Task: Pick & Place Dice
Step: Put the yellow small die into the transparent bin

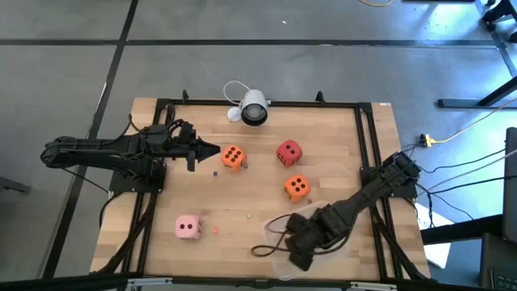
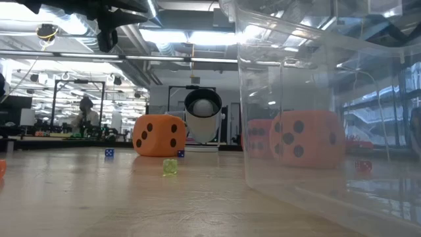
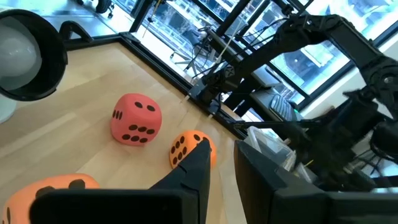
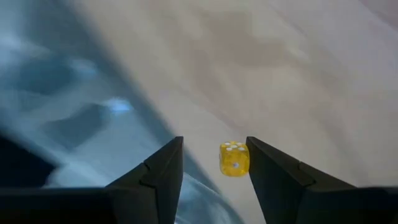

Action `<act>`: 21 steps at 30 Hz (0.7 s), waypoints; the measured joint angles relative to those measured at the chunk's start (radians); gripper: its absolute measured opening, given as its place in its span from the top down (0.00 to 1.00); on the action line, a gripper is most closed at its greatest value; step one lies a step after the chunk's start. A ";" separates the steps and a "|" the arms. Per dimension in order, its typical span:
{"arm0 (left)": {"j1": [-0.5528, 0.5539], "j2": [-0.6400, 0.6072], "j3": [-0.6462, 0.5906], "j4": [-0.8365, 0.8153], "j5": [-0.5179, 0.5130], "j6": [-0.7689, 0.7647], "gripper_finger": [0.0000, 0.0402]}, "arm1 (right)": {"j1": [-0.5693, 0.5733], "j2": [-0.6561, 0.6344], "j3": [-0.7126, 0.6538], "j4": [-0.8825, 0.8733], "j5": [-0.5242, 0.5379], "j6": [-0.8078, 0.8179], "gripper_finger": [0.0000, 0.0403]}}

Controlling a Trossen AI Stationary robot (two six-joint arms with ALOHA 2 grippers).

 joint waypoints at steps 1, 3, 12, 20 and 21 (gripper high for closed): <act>0.000 0.000 0.000 0.000 0.000 0.000 0.84 | 0.001 -0.001 0.001 -0.011 0.034 -0.001 0.57; 0.000 -0.004 0.000 0.000 0.004 0.000 0.84 | 0.004 -0.006 0.000 -0.133 0.041 0.095 0.57; 0.000 -0.003 0.000 0.039 0.033 -0.014 0.84 | 0.003 0.025 -0.016 0.065 -0.027 -0.077 0.58; 0.000 0.013 0.000 0.083 0.103 -0.042 0.84 | 0.004 0.023 -0.015 -0.025 0.007 -0.068 0.58; 0.000 0.016 0.000 0.088 0.105 -0.042 0.84 | 0.005 0.021 -0.014 -0.037 0.010 -0.065 0.58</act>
